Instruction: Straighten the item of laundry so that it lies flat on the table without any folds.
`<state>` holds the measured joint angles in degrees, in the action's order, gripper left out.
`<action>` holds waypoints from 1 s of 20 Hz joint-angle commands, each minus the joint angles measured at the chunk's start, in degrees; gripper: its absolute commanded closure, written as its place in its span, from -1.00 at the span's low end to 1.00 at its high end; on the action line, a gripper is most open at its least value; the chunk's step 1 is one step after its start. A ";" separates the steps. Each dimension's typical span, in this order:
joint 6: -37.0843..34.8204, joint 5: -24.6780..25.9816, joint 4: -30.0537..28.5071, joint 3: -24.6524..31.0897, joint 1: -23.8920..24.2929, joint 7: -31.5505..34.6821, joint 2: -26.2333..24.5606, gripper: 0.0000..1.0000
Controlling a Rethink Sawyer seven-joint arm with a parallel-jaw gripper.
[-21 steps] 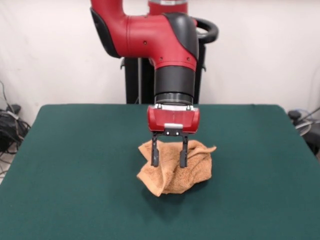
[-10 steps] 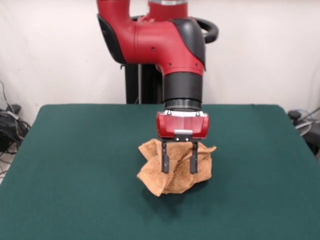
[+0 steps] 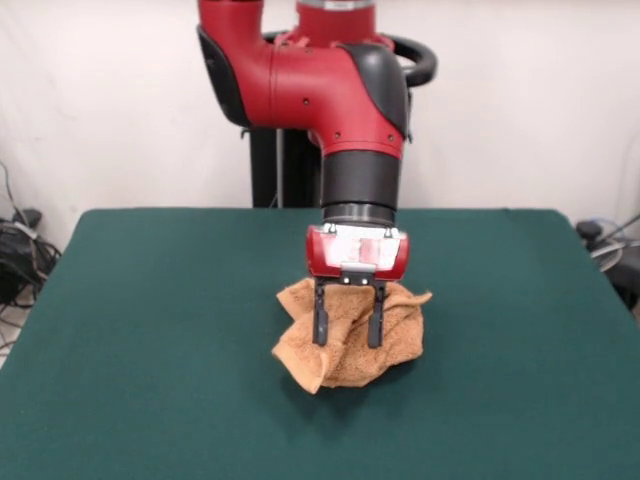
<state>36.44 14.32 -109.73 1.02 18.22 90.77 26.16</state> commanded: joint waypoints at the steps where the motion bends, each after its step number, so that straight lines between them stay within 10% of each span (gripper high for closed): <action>1: -6.90 -3.72 2.71 -4.72 -2.83 5.41 0.02 -1.00; 20: -5.52 -2.48 6.86 -7.15 -3.06 7.64 -8.37 -1.00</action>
<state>36.47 13.64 -108.07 -7.37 14.59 90.77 22.34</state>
